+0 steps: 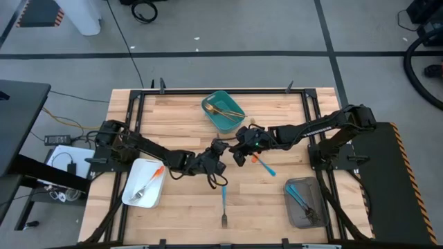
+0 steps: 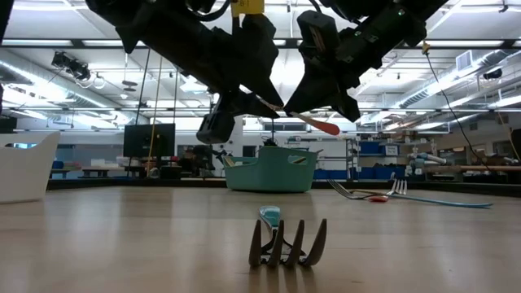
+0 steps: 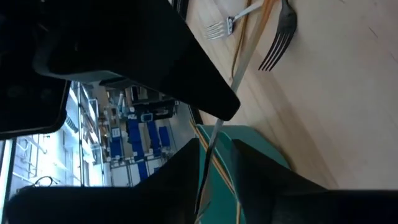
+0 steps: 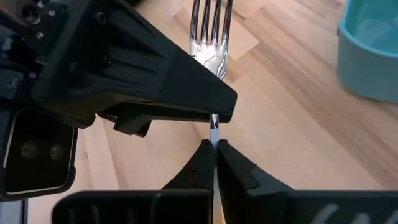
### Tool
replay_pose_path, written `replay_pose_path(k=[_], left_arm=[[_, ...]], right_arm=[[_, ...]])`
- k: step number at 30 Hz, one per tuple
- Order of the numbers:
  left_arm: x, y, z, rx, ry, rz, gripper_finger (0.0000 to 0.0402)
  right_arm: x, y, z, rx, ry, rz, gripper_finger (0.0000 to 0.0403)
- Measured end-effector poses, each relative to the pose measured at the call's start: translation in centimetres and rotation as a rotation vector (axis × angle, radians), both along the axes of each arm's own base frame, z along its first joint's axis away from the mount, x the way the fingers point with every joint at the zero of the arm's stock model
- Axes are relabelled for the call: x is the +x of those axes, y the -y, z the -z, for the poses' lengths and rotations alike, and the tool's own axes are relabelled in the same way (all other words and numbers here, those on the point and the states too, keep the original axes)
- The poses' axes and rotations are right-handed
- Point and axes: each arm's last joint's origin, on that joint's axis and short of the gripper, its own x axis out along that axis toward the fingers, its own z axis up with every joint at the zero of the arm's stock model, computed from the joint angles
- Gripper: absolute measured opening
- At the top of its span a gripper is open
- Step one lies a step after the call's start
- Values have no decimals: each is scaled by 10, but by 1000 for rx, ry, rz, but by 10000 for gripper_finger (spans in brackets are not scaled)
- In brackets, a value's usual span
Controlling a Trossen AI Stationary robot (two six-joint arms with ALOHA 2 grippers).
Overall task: Sort silverware by color (type)
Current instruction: Put the orange fork into the white bin
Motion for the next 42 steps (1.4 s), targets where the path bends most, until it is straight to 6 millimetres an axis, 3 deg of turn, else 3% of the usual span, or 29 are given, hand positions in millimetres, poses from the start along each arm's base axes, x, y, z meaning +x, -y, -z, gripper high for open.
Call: replay_pose_path(k=[12,26,31,37,42], left_arm=[[1,-2,-1,23,-7,19,12],[2,-1,-2,-33,36,14,11],[1,-1,0,-29,17,11,11],[0,-1,0,-36,19,6,11],[-7,-4,-8,-156,80,-50,11]], right_arm=[[1,0,-1,2,17,-11,20],[-3,-1,-10,-11,40,-75,131],[-13,0,-20,-40,21,-96,133],[-40,3,-37,-126,-56,-84,133],[-65,8,-55,-235,-86,-23,133]])
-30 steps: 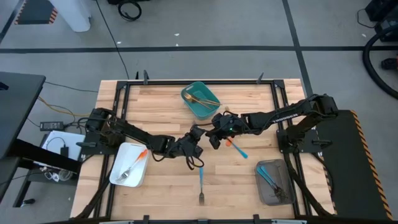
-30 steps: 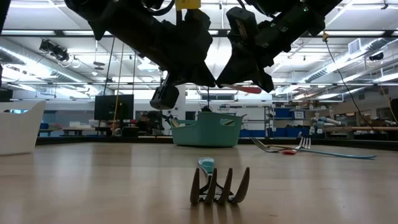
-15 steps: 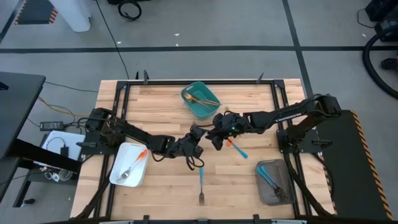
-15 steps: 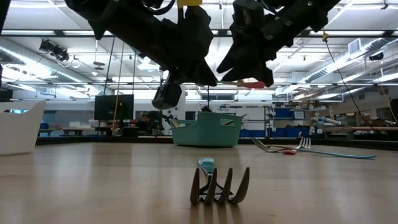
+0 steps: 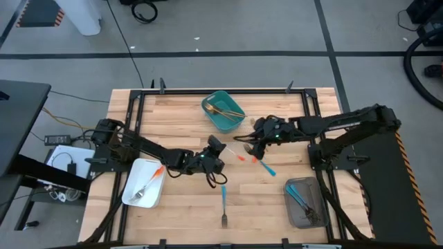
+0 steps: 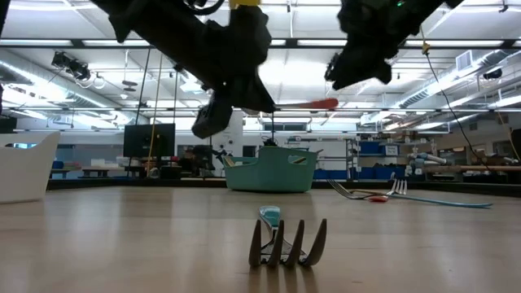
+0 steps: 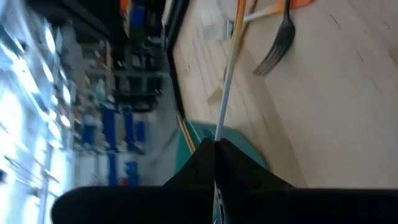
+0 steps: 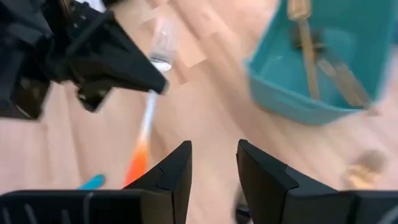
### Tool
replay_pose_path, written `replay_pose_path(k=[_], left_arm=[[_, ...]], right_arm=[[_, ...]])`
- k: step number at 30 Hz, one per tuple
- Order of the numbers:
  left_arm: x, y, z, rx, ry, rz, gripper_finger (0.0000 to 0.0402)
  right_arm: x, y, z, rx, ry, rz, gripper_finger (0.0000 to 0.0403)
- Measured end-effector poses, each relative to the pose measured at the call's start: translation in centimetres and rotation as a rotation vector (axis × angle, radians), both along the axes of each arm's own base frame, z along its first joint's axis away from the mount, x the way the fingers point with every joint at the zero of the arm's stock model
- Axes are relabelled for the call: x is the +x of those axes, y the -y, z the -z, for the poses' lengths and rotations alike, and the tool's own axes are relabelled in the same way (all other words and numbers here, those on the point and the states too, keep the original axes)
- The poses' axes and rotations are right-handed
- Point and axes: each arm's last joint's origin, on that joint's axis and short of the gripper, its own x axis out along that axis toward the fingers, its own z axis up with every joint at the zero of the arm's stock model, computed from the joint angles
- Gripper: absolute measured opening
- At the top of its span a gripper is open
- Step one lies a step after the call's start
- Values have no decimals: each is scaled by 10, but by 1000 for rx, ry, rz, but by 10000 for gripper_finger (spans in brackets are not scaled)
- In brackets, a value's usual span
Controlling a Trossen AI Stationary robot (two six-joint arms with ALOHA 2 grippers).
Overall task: Sort silverware by color (type)
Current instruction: Put the orange fork into the white bin
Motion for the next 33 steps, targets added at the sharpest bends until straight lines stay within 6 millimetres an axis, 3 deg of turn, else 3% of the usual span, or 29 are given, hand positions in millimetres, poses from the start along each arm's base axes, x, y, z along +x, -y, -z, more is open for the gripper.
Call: replay_pose_path(k=[10,21,25,33], left_arm=[[-19,13,-14,-133,93,-111,11],[-43,46,-8,-29,112,-201,11],[-54,54,-8,-102,119,-192,11],[-92,56,-30,-322,191,-263,11]], right_arm=[[-27,5,-25,-199,34,30,133],[-22,16,-18,-398,-55,145,133],[-22,20,-18,-400,-57,160,133],[-22,24,-19,-401,-56,179,133]])
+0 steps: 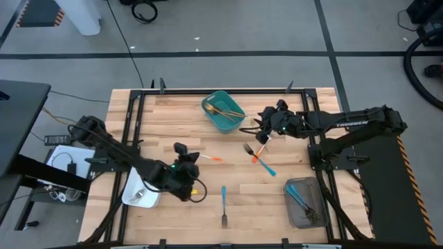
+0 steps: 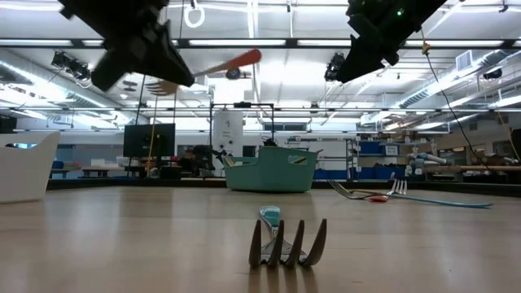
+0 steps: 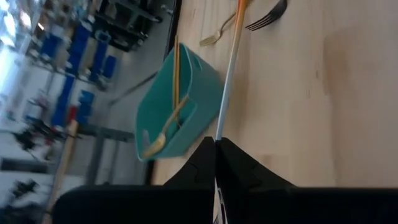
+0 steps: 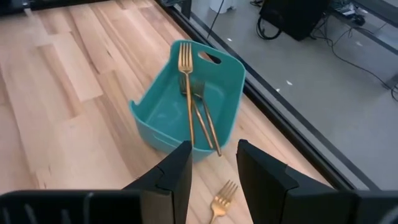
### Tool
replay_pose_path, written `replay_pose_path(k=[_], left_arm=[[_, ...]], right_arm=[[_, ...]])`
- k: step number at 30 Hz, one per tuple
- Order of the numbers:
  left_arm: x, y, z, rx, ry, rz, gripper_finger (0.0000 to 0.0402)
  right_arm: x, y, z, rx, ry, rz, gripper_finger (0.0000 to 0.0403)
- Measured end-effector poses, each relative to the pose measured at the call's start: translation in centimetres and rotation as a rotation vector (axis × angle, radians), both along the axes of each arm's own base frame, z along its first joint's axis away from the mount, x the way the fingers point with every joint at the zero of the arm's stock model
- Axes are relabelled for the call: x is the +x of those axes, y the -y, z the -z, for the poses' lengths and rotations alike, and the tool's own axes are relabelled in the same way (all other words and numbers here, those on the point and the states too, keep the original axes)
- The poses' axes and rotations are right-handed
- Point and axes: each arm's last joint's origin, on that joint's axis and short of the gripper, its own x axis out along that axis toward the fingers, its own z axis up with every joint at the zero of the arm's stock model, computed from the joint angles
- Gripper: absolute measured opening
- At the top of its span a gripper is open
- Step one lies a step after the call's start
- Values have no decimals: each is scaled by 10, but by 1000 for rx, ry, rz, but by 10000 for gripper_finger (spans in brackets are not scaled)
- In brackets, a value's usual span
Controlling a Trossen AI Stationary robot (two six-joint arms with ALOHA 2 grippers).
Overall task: Sort silverware by color (type)
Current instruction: Put the orange fork into the white bin
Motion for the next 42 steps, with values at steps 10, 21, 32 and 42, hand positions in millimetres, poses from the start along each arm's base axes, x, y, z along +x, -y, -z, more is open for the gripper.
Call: replay_pose_path(k=[10,21,32,42], left_arm=[[-36,3,-9,-137,71,-97,12],[-58,9,-4,-301,73,-209,12],[-76,14,-1,-487,112,-382,12],[-103,32,-8,-606,211,-391,12]], right_arm=[[4,9,-6,-40,53,4,133],[12,17,-23,-148,177,-19,133],[17,21,-44,-277,330,-38,133],[18,25,-54,-346,389,-33,133]])
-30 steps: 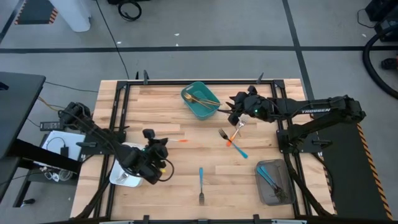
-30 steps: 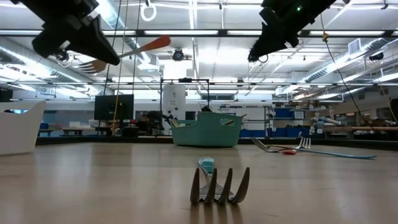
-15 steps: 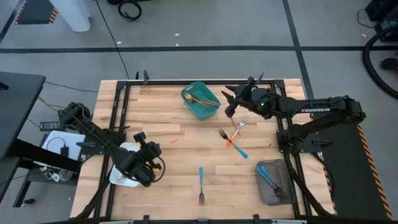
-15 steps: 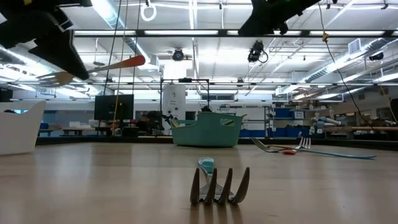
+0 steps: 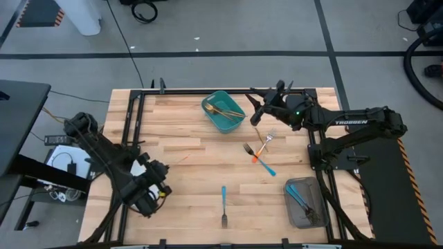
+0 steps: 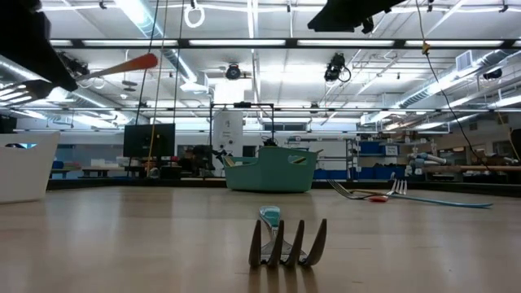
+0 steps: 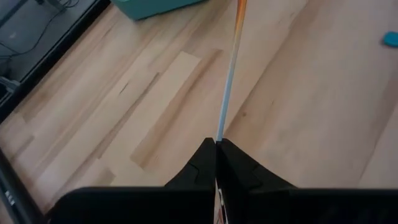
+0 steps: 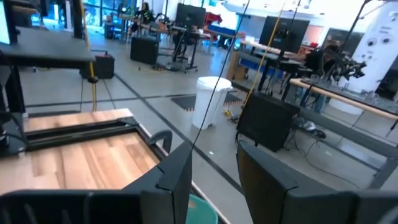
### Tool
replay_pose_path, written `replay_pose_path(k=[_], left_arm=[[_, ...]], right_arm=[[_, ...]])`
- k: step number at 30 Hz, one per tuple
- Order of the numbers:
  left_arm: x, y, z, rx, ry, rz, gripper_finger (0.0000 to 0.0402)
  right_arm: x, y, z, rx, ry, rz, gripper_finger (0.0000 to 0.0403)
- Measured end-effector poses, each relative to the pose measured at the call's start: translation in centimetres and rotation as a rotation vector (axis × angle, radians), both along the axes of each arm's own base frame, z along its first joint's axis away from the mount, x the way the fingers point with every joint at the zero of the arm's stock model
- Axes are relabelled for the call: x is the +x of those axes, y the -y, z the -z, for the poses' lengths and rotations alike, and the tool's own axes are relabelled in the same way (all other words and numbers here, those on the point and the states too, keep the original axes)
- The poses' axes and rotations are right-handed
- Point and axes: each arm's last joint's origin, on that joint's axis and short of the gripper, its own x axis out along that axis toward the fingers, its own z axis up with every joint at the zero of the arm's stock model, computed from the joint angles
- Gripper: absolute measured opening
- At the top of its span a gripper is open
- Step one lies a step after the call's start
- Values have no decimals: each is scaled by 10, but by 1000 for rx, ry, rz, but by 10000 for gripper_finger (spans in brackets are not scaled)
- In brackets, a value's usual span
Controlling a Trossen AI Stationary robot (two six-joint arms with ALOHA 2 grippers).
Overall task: Sort silverware by color (type)
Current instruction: Put the orange fork into the white bin
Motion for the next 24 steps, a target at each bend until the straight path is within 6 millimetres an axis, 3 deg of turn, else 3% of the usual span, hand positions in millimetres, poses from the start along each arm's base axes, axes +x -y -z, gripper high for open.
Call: replay_pose_path(k=[24], left_arm=[[-56,28,0,-215,91,-124,12]], right_arm=[[-2,15,-5,-11,50,-6,133]])
